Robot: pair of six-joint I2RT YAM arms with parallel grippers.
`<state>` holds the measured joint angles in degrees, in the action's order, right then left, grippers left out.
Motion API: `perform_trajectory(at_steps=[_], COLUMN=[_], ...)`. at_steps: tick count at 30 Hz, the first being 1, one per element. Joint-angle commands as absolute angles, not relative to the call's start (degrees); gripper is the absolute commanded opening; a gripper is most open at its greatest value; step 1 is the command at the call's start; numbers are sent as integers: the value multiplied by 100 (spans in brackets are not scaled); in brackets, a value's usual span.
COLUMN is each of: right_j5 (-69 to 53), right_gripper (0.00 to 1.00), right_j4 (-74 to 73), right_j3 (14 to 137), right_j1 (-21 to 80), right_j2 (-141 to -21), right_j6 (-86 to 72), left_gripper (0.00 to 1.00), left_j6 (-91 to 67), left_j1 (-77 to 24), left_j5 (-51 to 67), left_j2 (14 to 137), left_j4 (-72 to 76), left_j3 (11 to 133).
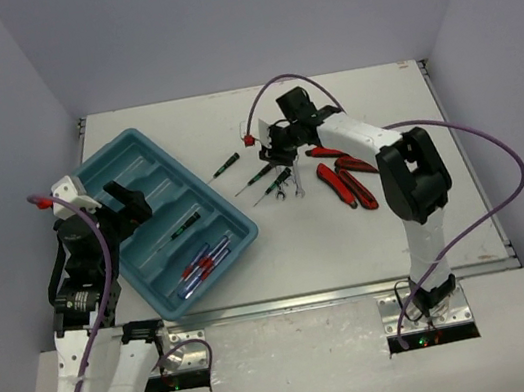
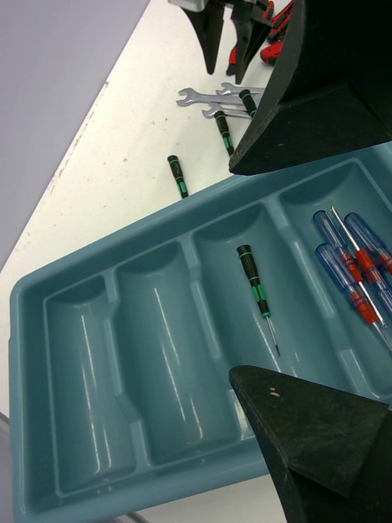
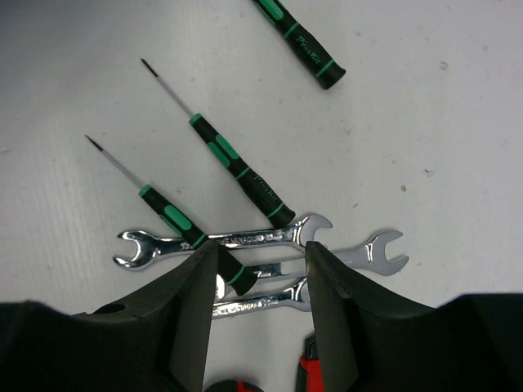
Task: Sort the tools into containers
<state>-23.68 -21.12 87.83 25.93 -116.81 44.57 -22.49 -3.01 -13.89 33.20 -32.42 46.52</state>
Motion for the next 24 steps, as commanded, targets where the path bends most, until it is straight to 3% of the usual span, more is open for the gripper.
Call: perform_trajectory(at_steps=[1, 8, 24], right_j5=[-3005, -2794, -2938], right_gripper=[48, 56, 48], right_j4=[-2869, -3076, -2567], right_j3=[8862, 8847, 8674], right_j1=[2566, 2575, 2596], right_j2=[-11484, -11759, -12269], right_j6=[5073, 5398, 5499], left_gripper=[100, 100, 100], left_j6=[-2180, -2179, -2162], left_j1=[-255, -255, -261], left_j5=[-1336, -1318, -1254], left_j2=[3265, 3251, 3296], left_j4=[-3019, -3014, -2997], left_j3=[4759, 4755, 4755])
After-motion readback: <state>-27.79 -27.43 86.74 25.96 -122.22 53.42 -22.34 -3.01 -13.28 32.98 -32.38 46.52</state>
